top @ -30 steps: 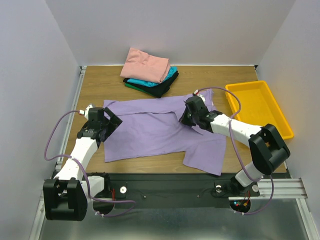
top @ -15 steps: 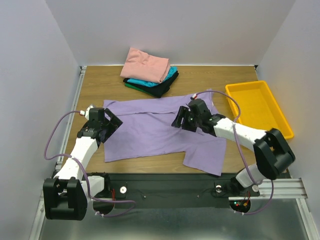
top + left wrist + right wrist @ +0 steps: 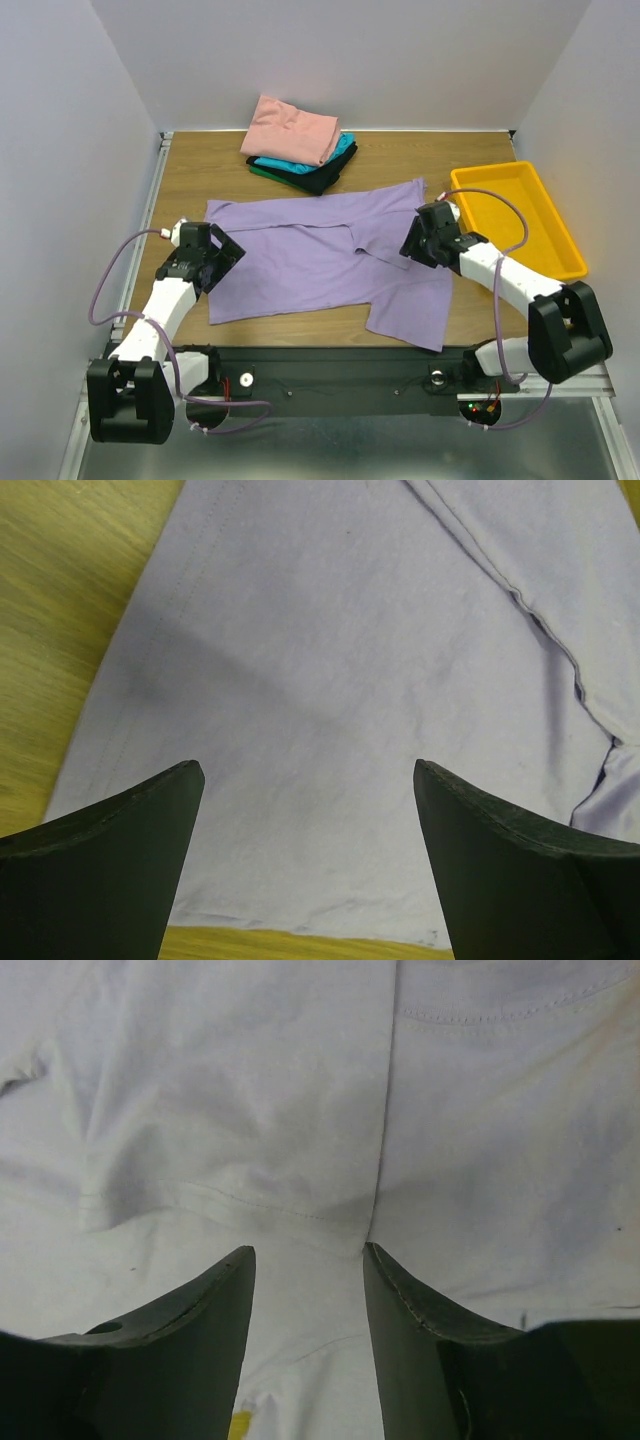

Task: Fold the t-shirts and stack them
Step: Fold the tshirt

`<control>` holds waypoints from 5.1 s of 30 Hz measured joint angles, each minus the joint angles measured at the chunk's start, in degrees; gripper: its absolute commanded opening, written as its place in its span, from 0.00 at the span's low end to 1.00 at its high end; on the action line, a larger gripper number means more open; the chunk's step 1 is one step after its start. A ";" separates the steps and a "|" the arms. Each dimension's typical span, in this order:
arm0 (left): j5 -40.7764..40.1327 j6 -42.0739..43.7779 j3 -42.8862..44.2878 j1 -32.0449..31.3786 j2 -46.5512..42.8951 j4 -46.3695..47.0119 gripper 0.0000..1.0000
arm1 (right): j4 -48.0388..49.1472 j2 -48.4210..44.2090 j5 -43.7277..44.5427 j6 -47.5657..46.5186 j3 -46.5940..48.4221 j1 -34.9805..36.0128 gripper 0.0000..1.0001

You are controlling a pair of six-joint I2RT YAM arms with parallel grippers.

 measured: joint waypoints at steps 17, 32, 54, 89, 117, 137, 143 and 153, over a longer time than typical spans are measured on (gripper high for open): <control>-1.68 -1.25 -0.79 -0.02 -0.28 -0.28 0.98 | -0.26 9.66 -0.20 -1.22 0.33 0.00 0.19; -1.81 -1.25 -0.79 -0.02 -0.28 -0.31 0.98 | -0.83 6.82 -0.39 -2.08 0.57 0.00 0.00; -2.03 -1.22 -0.79 -0.02 0.44 -0.11 0.98 | -9.84 4.87 9.18 -1.16 0.57 0.00 0.09; 4.72 7.02 35.12 0.02 50.05 18.14 0.98 | -2.25 38.27 0.42 -10.25 35.71 -5.35 1.00; 0.24 2.69 18.60 -0.31 24.44 6.82 0.99 | 1.62 10.78 -4.61 -12.44 14.97 -9.79 1.00; -5.14 -14.21 -5.14 -2.86 -2.56 -11.19 0.98 | 1.38 -5.31 0.79 -7.41 -2.10 -9.79 1.00; -6.58 -14.78 -3.58 -3.65 3.93 -11.06 0.75 | 1.38 -5.31 1.79 -7.45 -2.10 -9.79 1.00; -9.31 -16.15 -2.16 -3.67 8.59 -11.06 0.00 | 1.38 -7.10 2.54 -7.17 -2.38 -9.79 1.00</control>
